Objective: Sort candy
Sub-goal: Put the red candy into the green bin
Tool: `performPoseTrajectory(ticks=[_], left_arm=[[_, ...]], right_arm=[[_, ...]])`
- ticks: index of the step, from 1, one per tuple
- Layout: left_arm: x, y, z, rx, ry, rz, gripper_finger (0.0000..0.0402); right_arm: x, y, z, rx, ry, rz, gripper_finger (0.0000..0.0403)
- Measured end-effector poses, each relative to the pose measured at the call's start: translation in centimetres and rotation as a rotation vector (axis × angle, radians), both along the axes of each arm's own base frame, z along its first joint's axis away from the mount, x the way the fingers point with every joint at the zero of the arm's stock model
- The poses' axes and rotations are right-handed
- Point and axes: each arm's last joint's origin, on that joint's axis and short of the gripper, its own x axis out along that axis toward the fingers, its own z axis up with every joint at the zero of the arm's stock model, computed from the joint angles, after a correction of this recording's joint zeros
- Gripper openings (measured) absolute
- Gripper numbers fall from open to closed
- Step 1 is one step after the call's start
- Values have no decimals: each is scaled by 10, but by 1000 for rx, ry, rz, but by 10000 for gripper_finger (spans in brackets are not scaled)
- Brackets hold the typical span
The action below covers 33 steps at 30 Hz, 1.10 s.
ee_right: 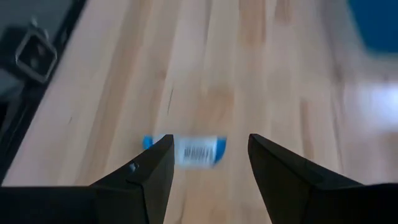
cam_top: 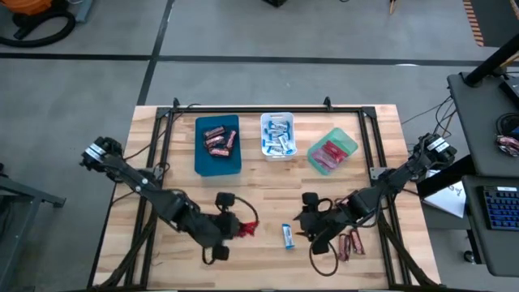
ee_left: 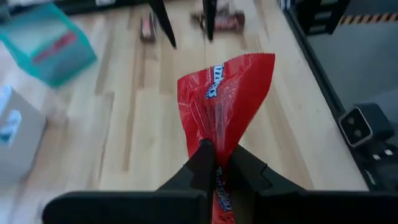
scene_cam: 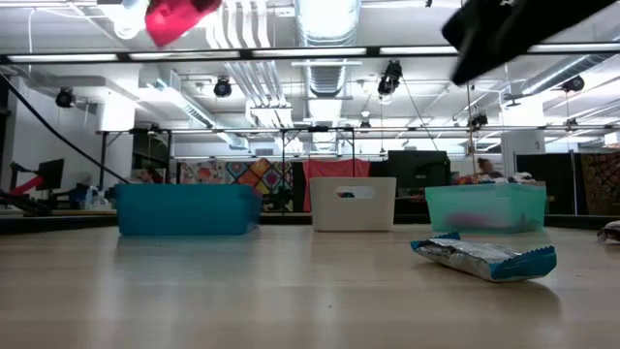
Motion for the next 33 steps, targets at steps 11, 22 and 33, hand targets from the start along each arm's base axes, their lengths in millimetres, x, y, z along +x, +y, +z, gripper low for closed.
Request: performPoseTrajectory(ticks=[11, 22, 33], left_arm=[[-7, 35, -32, -34, -239, -21, 9], [5, 45, -51, -41, -289, 13, 9], [19, 51, -50, -59, -383, 45, 9]], right_arm=[[25, -13, 10, -116, -511, 103, 199], [42, -39, 18, -108, -653, 142, 199], [46, -48, 18, -109, -647, 151, 199]])
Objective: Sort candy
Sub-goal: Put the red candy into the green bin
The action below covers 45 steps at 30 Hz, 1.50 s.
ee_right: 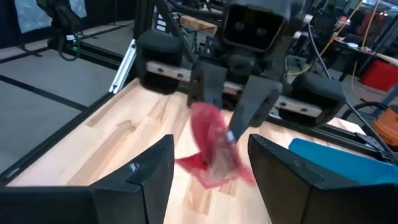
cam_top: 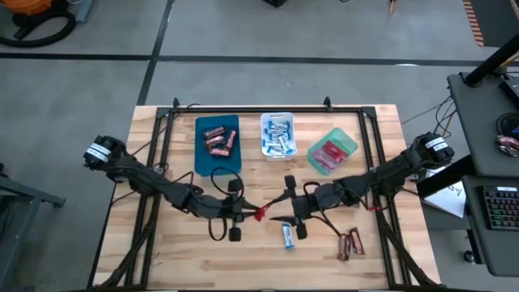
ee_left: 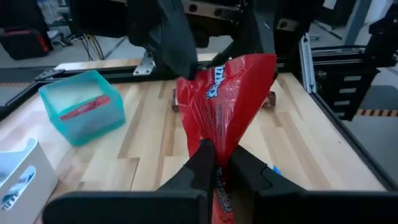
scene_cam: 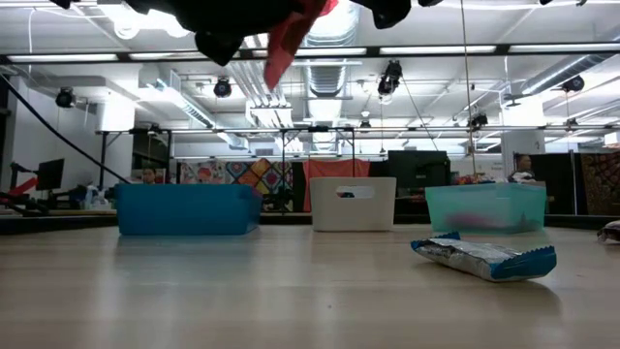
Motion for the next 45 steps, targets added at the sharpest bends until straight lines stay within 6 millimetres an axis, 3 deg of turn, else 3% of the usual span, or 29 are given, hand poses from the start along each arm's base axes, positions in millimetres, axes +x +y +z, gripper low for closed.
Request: performPoseTrajectory(ticks=[7, 10, 20, 24, 34, 40, 45], left_arm=[[11, -3, -3, 23, -32, -3, 9], [12, -3, -4, 22, -33, -3, 9], [12, -3, -3, 16, -44, -5, 15], [12, -3, -2, 11, -49, -4, 38], [11, -2, -2, 22, -29, 8, 138], [2, 2, 3, 20, 40, 24, 167], [-9, 8, 6, 4, 125, 39, 169]], right_arm=[[1, -2, -1, -7, 10, -7, 196], [0, -2, -2, -12, 23, -6, 178], [0, -2, -3, -43, 27, -2, 21], [0, -2, -3, -40, 27, -2, 17], [-3, -5, -3, -6, 64, -56, 13], [-13, -23, 7, 16, 204, -296, 13], [-28, -50, 18, 43, 385, -602, 13]])
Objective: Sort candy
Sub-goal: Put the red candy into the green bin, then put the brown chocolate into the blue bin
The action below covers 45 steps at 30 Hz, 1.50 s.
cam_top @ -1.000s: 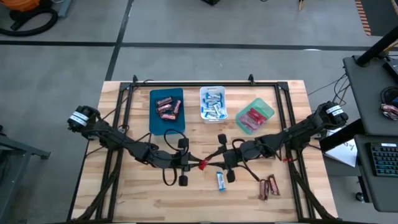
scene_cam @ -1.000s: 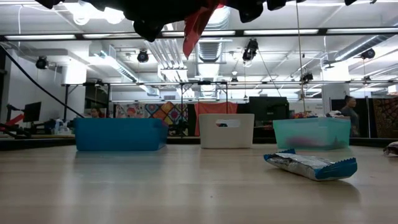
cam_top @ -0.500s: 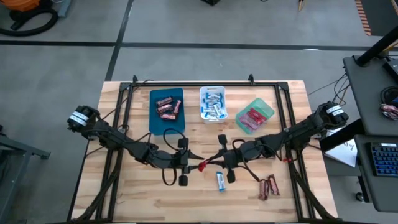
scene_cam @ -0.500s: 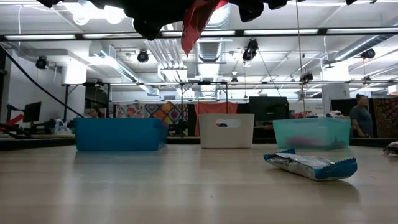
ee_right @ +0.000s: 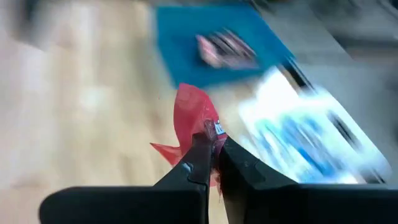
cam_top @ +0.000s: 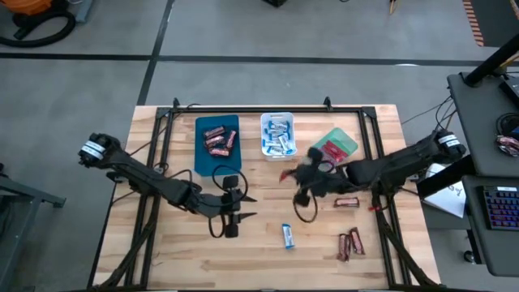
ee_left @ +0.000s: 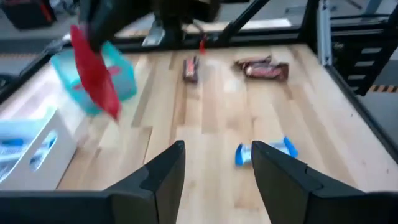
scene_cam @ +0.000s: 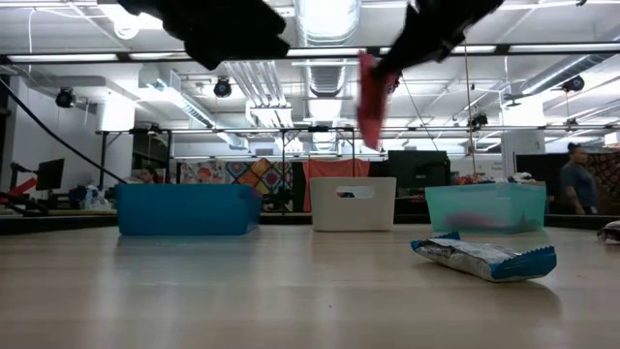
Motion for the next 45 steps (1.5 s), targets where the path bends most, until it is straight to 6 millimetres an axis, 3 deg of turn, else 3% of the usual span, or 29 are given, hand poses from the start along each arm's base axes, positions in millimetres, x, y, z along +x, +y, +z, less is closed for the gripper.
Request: performPoseTrajectory(ticks=[5, 11, 19, 25, 33, 45], left_arm=[[-11, 6, 2, -31, 78, 37, 169], [-16, 9, 4, -24, 95, 76, 169], [-17, 11, 3, 5, 110, 114, 169], [-18, 11, 2, 8, 116, 115, 169], [-17, 12, 2, 8, 116, 118, 169], [-17, 12, 2, 6, 118, 120, 169]], right_arm=[[-20, -33, -1, 47, 150, -329, 13], [-42, -66, -2, -1, 170, -693, 13], [-65, -111, -24, 5, 283, -1026, 13], [-73, -132, -43, -14, 364, -1115, 13], [-71, -139, -56, -14, 363, -1132, 18], [-66, -136, -65, 75, 389, -1066, 137]])
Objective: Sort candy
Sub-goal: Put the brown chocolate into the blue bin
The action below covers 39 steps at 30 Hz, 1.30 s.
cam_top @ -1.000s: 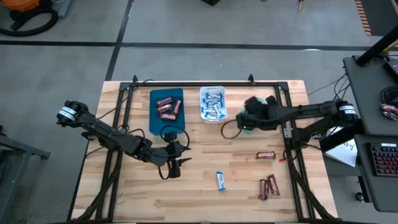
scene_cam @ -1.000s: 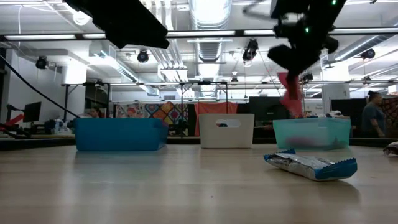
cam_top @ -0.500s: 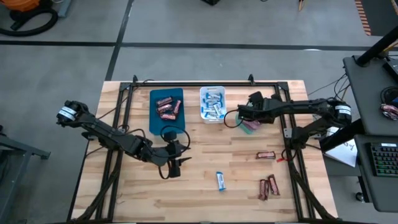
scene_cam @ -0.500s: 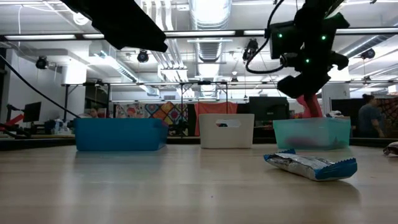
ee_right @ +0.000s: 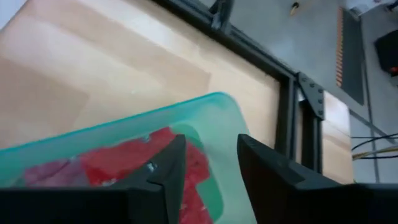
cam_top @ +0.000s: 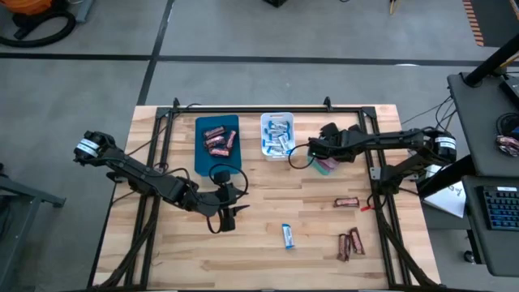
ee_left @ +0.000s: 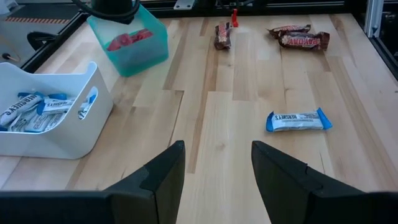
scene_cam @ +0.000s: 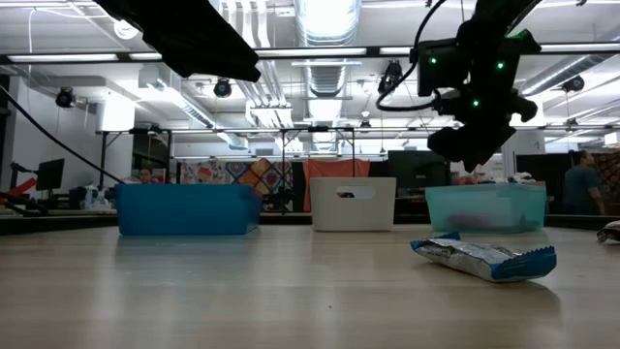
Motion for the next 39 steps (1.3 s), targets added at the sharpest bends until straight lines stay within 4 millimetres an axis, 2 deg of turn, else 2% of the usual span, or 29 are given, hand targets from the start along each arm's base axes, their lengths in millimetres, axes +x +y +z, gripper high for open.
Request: performPoseTrajectory(ticks=[6, 13, 18, 24, 27, 30, 36, 39], left_arm=[[0, 0, 0, -4, 0, 2, 169], [2, -1, -5, -13, 12, 10, 169], [3, -2, -8, -14, 19, 11, 169], [3, -2, -7, -15, 17, 11, 169], [3, -2, -8, -15, 18, 11, 169], [3, -2, -8, -15, 18, 10, 169], [3, -2, -8, -15, 19, 10, 169], [3, -2, -8, -14, 21, 9, 169]], right_arm=[[5, 12, 5, 39, -31, 66, 154], [15, 40, 21, 144, -111, 225, 154], [26, 67, 31, 337, -169, 404, 154], [37, 104, 29, 650, -205, 698, 153], [35, 119, 23, 751, -159, 746, 153], [27, 128, 17, 809, -52, 721, 156], [-2, 130, 9, 850, 264, 553, 157], [-8, 132, 3, 843, 341, 594, 157]])
